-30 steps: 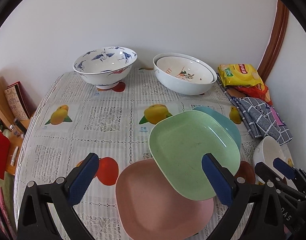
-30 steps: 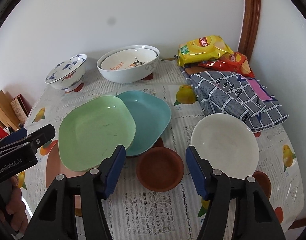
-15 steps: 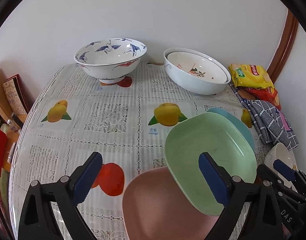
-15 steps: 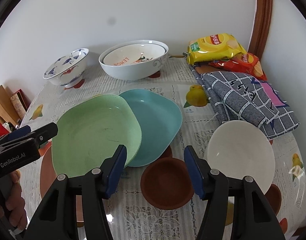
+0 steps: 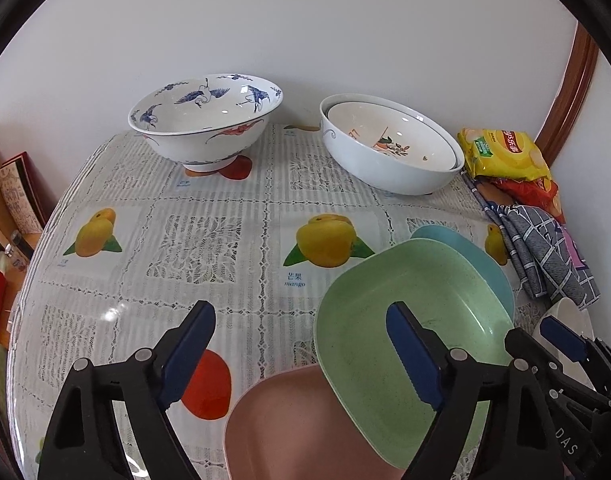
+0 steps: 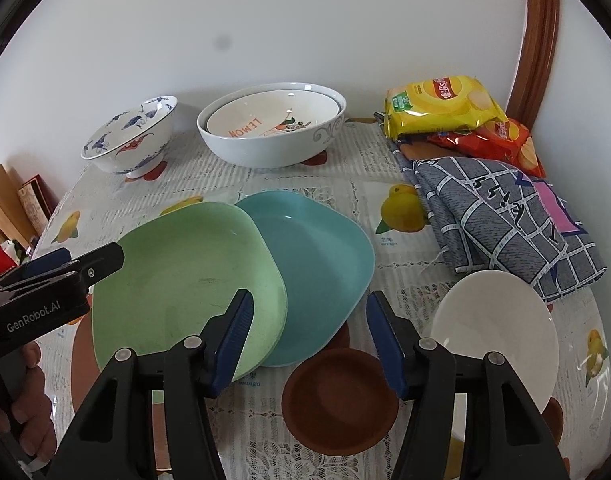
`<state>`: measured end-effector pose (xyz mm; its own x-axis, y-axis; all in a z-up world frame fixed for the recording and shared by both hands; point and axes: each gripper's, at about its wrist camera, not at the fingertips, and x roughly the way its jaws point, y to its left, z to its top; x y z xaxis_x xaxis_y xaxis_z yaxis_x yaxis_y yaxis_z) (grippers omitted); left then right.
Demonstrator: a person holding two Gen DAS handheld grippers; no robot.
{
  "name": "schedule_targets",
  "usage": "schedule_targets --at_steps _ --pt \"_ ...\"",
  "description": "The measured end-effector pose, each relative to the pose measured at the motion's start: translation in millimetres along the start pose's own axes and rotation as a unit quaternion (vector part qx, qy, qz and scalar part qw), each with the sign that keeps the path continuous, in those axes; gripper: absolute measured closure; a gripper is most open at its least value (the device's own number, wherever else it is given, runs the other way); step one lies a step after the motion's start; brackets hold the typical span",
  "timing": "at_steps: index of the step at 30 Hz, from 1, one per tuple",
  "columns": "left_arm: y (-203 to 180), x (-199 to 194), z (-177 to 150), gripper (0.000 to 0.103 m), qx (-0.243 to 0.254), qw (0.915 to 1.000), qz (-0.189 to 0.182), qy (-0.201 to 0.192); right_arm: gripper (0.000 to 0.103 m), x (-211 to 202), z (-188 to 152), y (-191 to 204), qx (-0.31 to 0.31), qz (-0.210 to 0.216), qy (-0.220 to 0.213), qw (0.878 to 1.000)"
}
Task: Organize plates and bowls
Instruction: 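Close both grippers on the green plate's rim, then lift the green plate with both grippers and carry it over the pink plate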
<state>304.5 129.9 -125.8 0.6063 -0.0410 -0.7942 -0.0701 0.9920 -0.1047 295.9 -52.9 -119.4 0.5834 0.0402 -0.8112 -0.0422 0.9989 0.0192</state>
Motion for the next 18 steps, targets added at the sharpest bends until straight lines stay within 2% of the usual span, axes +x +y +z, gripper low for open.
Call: schedule_targets --at_steps 2,6,8,9,11,13,15,17,18 --pt "-2 5 1 0.026 0.002 1.0000 0.000 0.004 0.050 4 0 0 0.000 0.007 0.009 1.000" --pt "-3 13 1 0.032 -0.004 0.9999 -0.007 0.011 0.053 13 -1 3 -0.005 0.008 0.021 1.000" --pt "-5 16 1 0.040 -0.004 0.9998 -0.007 0.017 0.055 17 -3 4 -0.008 0.006 0.025 1.000" --pt "-6 18 1 0.043 -0.004 0.9998 -0.008 0.019 0.058 19 -3 5 -0.008 0.009 0.028 1.000" --pt "-7 23 0 0.057 -0.004 0.9995 -0.017 0.026 0.064 23 -4 5 -0.007 0.016 0.034 0.999" --pt "-8 26 -2 0.065 -0.004 0.9993 -0.022 0.030 0.072 27 -6 6 -0.006 0.019 0.037 0.999" --pt "-8 28 -4 0.073 -0.004 0.9991 -0.025 0.035 0.083 30 -7 7 -0.008 0.021 0.041 0.999" --pt "-10 26 -5 0.088 -0.006 0.9984 -0.045 0.033 0.088 31 -7 7 -0.010 0.023 0.042 0.999" --pt "-10 25 -5 0.089 -0.006 0.9985 -0.044 0.031 0.090 31 -7 7 -0.010 0.026 0.041 0.999"
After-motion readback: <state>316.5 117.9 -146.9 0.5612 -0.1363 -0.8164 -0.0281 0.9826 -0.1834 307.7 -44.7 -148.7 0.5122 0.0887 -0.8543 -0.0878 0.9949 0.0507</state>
